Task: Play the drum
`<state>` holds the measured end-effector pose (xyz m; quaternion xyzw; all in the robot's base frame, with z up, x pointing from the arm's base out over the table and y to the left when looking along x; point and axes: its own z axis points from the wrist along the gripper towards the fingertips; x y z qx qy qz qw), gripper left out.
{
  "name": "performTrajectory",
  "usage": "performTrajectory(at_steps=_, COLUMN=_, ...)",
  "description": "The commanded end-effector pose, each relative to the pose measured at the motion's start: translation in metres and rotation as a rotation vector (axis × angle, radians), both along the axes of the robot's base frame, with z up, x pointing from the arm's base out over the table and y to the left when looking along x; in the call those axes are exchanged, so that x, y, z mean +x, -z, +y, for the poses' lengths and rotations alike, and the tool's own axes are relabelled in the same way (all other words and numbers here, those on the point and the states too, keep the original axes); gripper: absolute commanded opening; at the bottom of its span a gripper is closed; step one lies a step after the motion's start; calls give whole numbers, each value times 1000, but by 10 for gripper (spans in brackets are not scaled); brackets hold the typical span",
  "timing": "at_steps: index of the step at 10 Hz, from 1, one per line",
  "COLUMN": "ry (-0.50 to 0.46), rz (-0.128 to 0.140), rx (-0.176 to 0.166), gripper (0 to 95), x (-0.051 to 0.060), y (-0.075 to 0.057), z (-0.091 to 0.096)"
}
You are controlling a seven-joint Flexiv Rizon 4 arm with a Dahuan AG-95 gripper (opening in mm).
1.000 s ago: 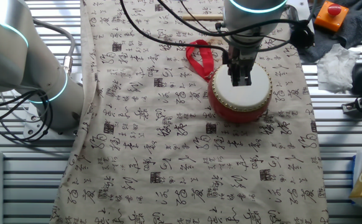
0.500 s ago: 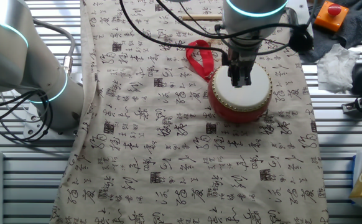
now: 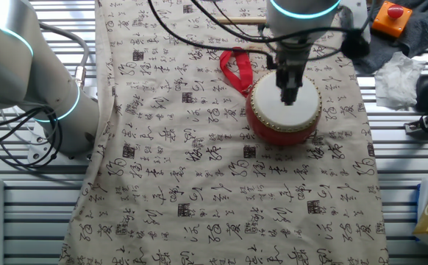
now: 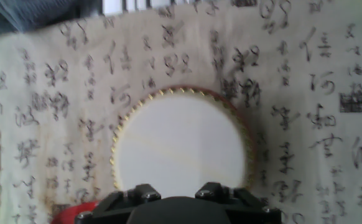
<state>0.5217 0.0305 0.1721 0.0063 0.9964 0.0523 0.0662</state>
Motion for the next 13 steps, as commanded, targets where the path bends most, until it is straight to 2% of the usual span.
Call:
performTrajectory(at_steps=1, ry=0, rz=8, rx=1, gripper=760, x=12, y=-2, z=12)
performTrajectory(at_steps=4, ry=24, rz=9, rx=3, gripper=760, x=31, y=-4, z=35)
performTrajectory(at_steps=7, ry=29, rz=7, rx=3, gripper=760, x=45, y=-3, z=42)
performTrajectory(at_steps=8, ry=35, rz=3, rx=2, gripper=570, x=55, y=0, z=48)
performTrajectory(at_steps=12, ry=75, rz=1, rx=4, gripper=570, x=77, y=2, z=62)
performTrajectory(at_steps=13, ry=86, rz=2, rx=2, gripper=380, x=83, y=3, z=67)
